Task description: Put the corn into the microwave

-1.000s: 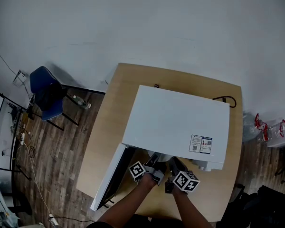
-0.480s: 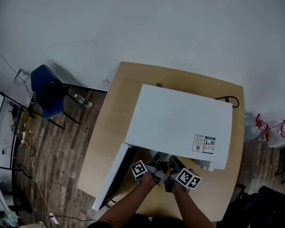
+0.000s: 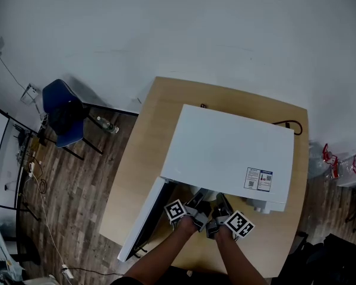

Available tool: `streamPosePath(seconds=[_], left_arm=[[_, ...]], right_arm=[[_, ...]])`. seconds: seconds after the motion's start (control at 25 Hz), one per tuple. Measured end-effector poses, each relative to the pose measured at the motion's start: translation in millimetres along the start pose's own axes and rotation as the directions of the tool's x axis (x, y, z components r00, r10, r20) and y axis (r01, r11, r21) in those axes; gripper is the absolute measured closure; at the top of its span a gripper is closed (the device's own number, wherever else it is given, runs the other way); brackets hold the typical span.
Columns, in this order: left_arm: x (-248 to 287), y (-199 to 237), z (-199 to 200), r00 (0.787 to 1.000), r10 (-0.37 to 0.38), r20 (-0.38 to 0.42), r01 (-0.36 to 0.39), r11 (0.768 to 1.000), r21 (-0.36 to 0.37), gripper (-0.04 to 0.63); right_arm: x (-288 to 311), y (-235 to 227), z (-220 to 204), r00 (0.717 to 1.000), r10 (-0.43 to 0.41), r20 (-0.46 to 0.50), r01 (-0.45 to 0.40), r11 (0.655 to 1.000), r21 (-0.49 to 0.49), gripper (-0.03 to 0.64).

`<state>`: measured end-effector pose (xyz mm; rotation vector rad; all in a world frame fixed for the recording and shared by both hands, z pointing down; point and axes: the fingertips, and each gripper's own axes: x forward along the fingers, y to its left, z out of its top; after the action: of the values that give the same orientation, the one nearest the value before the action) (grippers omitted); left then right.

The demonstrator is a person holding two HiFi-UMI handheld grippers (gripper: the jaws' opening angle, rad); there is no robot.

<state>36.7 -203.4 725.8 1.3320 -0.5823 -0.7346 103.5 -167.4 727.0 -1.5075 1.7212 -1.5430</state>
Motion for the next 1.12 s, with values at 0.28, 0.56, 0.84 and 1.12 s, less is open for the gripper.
streamPosePath(seconds=[0.28, 0.56, 0.84, 1.12], left_arm=[[-15.2, 5.4, 7.9, 0.999, -0.001, 0.048, 0.002, 1.0, -0.011, 0.359], [-20.5, 10.3, 5.0, 0.999, 0.025, 0.031, -0.025, 1.0, -0.004, 0.371], [-28.5, 20.9, 4.4, 0.998, 0.061, 0.032, -0.063, 0.997, 0.041, 0.402], [-31.0, 29.9, -3.0, 0.996, 0.092, 0.019, -0.092, 0.996, 0.011, 0.426]], right_arm=[[-4.2, -8.6, 14.6, 0.998, -0.008, 0.065, 0.003, 0.996, 0.085, 0.546], [-6.6, -25.2, 16.4, 0.995, -0.038, 0.094, 0.024, 0.99, 0.14, 0.541], [-0.6, -25.7, 15.4, 0.995, -0.043, 0.092, 0.032, 0.993, 0.113, 0.534], [-17.0, -37.6, 9.5, 0.992, -0.121, 0.044, 0.12, 0.992, 0.024, 0.41]])
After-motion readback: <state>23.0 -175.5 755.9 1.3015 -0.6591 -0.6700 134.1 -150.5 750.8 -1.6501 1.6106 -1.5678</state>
